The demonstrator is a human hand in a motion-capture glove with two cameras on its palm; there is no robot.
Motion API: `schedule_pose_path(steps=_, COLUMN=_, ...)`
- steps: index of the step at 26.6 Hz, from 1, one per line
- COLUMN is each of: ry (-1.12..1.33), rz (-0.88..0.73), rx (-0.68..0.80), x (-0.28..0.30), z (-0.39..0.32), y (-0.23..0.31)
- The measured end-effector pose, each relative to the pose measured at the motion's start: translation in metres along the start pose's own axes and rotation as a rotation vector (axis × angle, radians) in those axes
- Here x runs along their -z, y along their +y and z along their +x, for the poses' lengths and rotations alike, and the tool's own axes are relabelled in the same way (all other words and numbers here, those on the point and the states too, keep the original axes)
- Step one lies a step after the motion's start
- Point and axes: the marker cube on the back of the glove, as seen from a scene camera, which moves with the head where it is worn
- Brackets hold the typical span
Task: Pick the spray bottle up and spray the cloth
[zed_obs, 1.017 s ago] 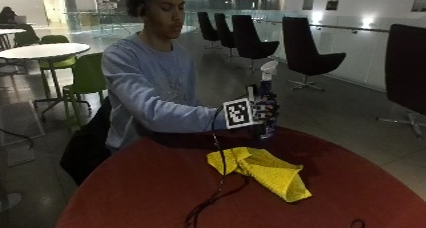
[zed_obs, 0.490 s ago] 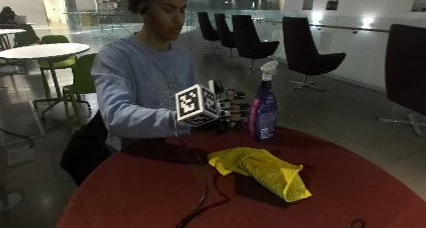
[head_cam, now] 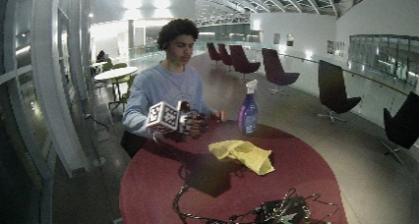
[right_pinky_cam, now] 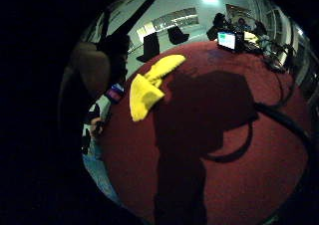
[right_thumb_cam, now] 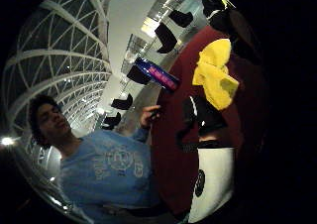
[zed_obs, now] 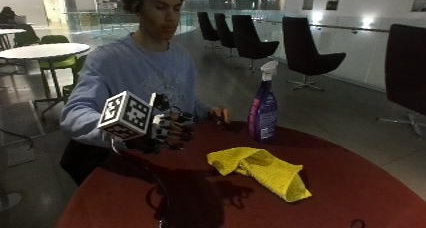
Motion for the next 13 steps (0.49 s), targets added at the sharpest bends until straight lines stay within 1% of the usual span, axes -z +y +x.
schedule_pose_path(steps=6, ry=0.036, rz=-0.006, rx=-0.020, x=0.023, z=0.021, y=0.032)
schedule_pose_path(steps=13, ry=0.044, rz=-0.023, rx=-0.041, x=0.023, z=0.033, y=0.045)
